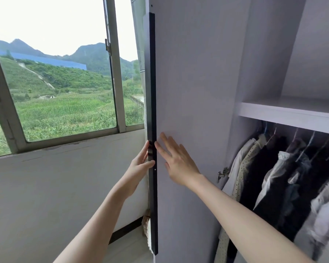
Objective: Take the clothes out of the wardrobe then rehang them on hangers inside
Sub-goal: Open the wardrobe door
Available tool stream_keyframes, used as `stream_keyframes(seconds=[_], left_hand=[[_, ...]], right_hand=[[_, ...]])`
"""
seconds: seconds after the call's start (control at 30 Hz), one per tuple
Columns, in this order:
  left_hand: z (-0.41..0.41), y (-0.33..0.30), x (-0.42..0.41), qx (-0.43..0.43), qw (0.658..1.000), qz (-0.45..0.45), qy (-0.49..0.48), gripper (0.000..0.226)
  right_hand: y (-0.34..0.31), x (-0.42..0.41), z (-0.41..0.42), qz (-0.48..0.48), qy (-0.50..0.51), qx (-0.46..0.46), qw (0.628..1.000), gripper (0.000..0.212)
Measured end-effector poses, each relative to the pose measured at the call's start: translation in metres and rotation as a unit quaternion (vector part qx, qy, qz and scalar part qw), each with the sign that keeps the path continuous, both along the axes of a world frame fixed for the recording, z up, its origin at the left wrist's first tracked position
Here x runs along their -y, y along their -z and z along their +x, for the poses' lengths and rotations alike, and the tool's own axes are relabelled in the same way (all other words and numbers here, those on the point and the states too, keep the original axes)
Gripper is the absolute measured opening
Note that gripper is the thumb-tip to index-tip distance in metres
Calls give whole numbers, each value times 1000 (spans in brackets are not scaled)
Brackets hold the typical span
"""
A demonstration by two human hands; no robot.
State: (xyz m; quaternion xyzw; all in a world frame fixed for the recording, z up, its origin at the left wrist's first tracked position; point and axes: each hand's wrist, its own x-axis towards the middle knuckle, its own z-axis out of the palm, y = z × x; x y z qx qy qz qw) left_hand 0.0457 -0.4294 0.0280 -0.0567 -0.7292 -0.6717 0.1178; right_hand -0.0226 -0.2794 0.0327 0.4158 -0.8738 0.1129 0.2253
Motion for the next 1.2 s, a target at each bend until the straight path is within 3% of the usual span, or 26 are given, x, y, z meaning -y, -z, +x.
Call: stream_keyframes(seconds=[0.27,0.43,0.63,0.87,1.2], left_hand=[[1,-3,1,28,990,-137,-18,75],[19,20,-24,-72,936,-329,-103,77],[21,32,-86,-183,870,-434,-145,71],[-4,16,-219,-273,836,-472,-66,59],[-35,8,-400,-339,847,-405,66,64]], right_hand=[[-12,10,1,49,45,27,997,74],[-9,-24,20,1,55,59,997,65],[11,-125,41,-61,137,-47,987,66],[-4,-284,72,-40,315,-160,935,54],[-9,-458,123,-2,500,-205,841,58]])
